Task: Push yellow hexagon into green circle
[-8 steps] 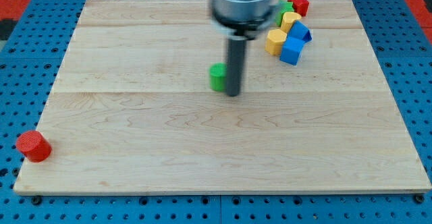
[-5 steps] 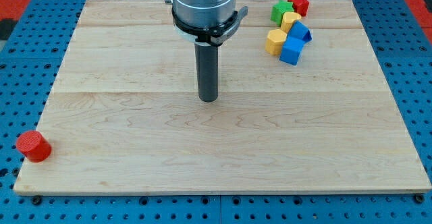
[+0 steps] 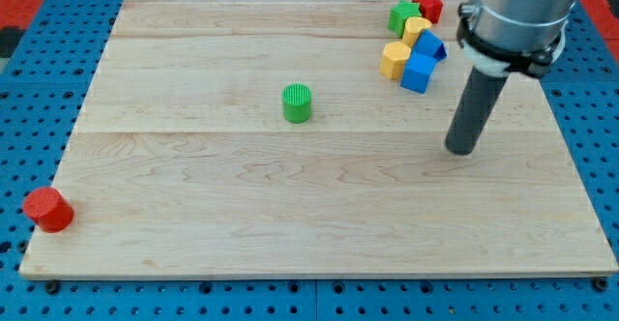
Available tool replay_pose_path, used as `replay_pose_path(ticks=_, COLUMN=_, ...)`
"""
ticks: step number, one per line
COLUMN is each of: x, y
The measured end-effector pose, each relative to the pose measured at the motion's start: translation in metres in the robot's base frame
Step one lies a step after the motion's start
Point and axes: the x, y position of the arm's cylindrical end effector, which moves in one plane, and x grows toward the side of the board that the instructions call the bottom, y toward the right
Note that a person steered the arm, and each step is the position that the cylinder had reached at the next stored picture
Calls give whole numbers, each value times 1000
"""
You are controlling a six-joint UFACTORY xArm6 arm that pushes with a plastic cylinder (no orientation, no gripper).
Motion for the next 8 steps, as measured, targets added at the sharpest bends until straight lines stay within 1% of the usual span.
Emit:
replay_pose_path(ticks=1, x=-61, y=41)
replay_pose_path(ticks=2, x=-119, y=59)
replay_pose_path(ticks=3, x=-115, y=29)
replay_pose_path(ticks=5, x=-130, y=-72)
replay_pose_path(ticks=6, x=-155, y=-92)
replay_pose_path(ticks=7, x=-170, y=-110)
replay_pose_path(ticks=8, x=-159, y=-192)
